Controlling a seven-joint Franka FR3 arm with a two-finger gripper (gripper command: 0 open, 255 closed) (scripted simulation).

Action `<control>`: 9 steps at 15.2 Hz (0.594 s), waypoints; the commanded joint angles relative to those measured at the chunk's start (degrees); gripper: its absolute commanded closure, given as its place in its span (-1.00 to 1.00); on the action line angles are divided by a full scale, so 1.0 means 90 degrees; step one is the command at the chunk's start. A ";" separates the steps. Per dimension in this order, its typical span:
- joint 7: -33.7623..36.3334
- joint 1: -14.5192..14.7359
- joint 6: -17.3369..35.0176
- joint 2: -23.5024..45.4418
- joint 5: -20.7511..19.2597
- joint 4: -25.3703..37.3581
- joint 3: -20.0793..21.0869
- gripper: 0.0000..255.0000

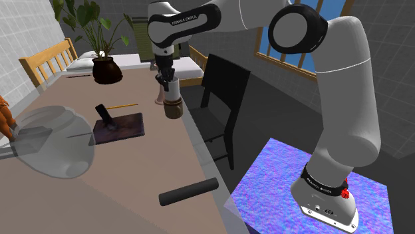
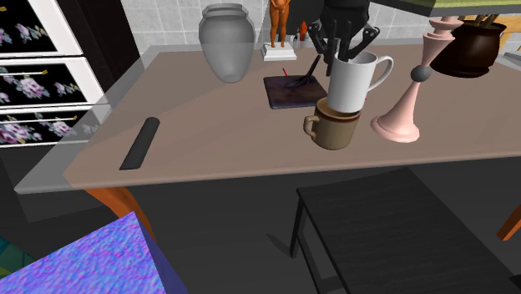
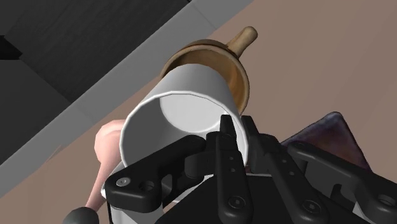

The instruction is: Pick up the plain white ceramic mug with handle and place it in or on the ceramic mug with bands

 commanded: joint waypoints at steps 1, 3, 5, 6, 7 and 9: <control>0.0001 -0.0001 0.0041 0.0003 -0.0001 -0.0033 -0.0001 1.00; 0.0001 -0.0001 0.0041 0.0003 -0.0001 -0.0033 -0.0001 1.00; 0.0001 -0.0001 0.0041 0.0003 -0.0001 -0.0033 -0.0001 1.00; 0.0001 -0.0001 0.0041 0.0003 -0.0001 -0.0033 -0.0001 1.00; 0.0001 -0.0001 0.0041 0.0003 -0.0001 -0.0033 -0.0001 1.00; 0.0001 -0.0001 0.0041 0.0003 -0.0001 -0.0033 -0.0001 -1.00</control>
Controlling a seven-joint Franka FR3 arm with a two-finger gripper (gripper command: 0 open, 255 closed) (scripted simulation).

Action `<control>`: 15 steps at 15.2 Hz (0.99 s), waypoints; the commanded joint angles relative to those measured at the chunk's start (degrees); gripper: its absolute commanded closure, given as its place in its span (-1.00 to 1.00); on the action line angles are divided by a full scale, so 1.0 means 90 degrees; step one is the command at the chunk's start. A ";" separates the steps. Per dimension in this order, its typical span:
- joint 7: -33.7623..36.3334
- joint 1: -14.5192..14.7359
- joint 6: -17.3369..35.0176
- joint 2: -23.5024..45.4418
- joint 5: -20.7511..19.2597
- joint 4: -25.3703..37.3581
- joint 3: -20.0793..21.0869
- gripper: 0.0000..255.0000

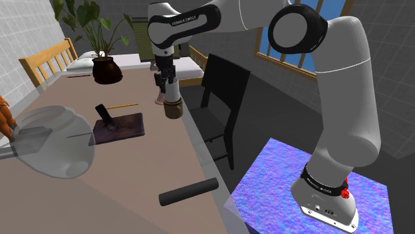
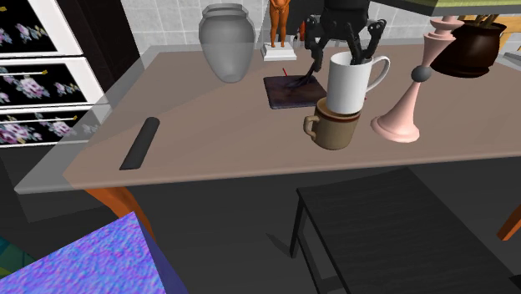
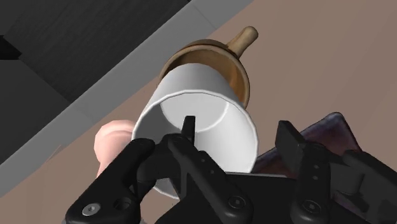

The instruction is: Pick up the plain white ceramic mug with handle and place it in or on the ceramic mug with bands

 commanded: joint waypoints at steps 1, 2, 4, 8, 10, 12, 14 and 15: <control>0.0000 0.0000 0.0000 0.0000 0.0000 0.0000 0.0000 -1.00; 0.0000 0.0000 0.0000 0.0000 0.0000 0.0000 0.0000 -1.00; 0.0000 0.0000 0.0000 0.0000 0.0000 0.0000 0.0000 -1.00; -0.0019 0.0026 -0.0775 -0.0062 0.0014 0.0714 0.0011 -1.00; -0.0019 0.0025 -0.0773 -0.0064 0.0014 0.0711 0.0011 -1.00; -0.0019 0.0026 -0.0774 -0.0062 0.0014 0.0714 0.0011 -1.00; -0.0019 0.0026 -0.0775 -0.0062 0.0014 0.0714 0.0011 -1.00; -0.0019 0.0026 -0.0775 -0.0062 0.0014 0.0714 0.0011 -1.00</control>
